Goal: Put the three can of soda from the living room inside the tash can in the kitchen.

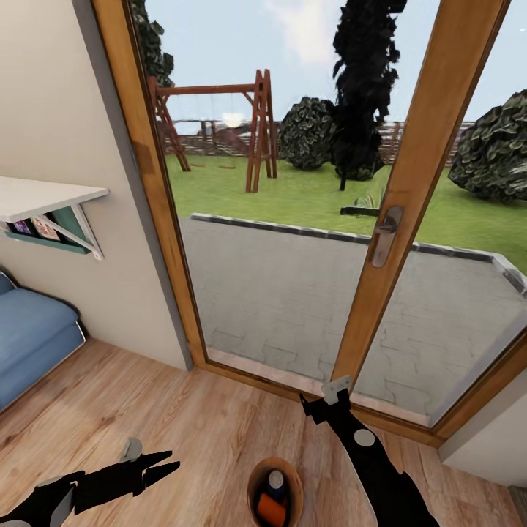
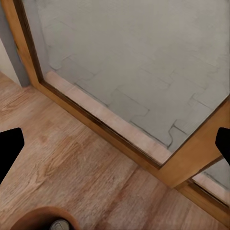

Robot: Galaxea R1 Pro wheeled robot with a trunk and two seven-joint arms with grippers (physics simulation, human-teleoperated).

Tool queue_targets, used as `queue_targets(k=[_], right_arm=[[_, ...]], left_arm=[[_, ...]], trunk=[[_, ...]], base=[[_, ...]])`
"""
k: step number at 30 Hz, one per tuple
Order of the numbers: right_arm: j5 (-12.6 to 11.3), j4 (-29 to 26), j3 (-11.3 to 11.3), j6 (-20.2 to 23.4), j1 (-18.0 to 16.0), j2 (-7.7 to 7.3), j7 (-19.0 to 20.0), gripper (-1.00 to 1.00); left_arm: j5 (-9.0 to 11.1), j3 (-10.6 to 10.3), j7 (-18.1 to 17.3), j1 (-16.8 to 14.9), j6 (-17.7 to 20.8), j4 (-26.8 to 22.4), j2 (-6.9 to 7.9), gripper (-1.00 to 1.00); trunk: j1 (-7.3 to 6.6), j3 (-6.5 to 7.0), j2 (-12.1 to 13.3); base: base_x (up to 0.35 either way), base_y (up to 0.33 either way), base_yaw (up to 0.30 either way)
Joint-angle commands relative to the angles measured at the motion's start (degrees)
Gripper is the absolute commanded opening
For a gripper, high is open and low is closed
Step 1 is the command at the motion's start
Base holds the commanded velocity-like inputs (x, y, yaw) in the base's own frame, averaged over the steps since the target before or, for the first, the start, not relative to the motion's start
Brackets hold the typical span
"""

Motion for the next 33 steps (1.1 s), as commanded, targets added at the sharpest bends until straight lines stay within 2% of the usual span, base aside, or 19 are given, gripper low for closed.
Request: queue_targets(k=[1,26,28,29,32,33], right_arm=[[0.00,0.00,0.00,0.00,0.00,0.00,0.00,1.00],[-0.41,1.87,-0.44,-0.01,0.02,-0.14,-0.10,1.00],[-0.41,4.22,-0.54,0.00,0.01,-0.45,-0.45,1.00],[-0.28,7.13,-0.53,-0.01,0.03,-1.03,-0.76,1.00],[-0.21,10.21,-0.47,-0.06,0.04,-2.14,-1.20,1.00],[-0.21,12.15,-0.46,-0.07,0.04,-3.02,-1.40,1.00]], left_arm=[[0.00,0.00,0.00,0.00,0.00,0.00,-0.01,1.00],[0.06,0.58,0.70,0.00,-0.32,0.36,0.18,1.00],[0.08,0.60,0.94,0.00,-0.40,0.89,0.41,1.00],[0.03,0.53,1.38,0.00,-0.61,1.73,0.89,1.00],[0.01,0.42,3.14,0.00,-0.76,3.68,1.63,1.00],[0.01,0.40,4.40,0.00,-0.83,4.98,1.94,1.00]], trunk=[[0.00,0.00,0.00],[0.00,0.00,0.00],[0.00,0.00,0.00],[0.00,0.00,0.00],[0.00,0.00,0.00],[0.00,0.00,0.00]], base=[[0.000,0.000,0.000],[0.000,0.000,0.000],[0.000,0.000,0.000],[0.000,0.000,0.000],[0.000,0.000,0.000],[0.000,0.000,0.000]])
